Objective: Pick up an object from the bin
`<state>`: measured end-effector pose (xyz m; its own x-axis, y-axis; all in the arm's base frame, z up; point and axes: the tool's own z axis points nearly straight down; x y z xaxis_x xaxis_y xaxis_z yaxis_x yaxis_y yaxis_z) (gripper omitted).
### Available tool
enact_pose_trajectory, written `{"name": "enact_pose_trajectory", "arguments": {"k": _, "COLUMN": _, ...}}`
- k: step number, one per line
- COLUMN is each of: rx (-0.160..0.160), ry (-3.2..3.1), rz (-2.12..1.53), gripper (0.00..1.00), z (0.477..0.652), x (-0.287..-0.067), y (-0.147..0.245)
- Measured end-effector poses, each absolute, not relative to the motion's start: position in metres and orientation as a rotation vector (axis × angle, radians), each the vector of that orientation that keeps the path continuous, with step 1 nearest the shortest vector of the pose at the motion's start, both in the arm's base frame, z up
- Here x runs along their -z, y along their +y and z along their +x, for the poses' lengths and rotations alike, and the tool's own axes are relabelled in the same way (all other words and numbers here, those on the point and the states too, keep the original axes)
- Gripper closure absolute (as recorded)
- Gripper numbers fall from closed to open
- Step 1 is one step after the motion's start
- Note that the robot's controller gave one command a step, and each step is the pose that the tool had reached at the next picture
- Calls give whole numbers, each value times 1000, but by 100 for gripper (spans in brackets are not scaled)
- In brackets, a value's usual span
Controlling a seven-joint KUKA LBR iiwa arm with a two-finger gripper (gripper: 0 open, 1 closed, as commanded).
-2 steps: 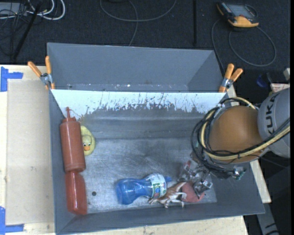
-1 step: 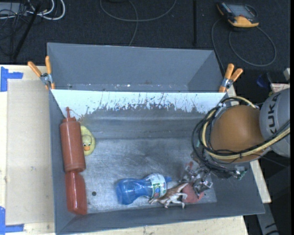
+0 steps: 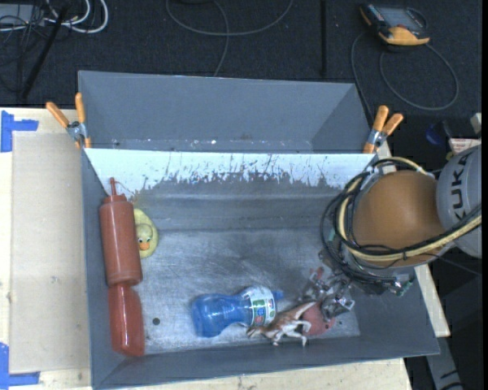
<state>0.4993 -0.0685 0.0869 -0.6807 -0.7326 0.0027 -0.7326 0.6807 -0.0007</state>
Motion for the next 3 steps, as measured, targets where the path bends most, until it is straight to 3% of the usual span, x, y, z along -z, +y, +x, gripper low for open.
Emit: {"name": "enact_pose_trajectory", "arguments": {"k": 3, "rx": 3, "ry": -2882, "rz": 1248, "gripper": 100, "z": 499, "x": -121, "y": -66}}
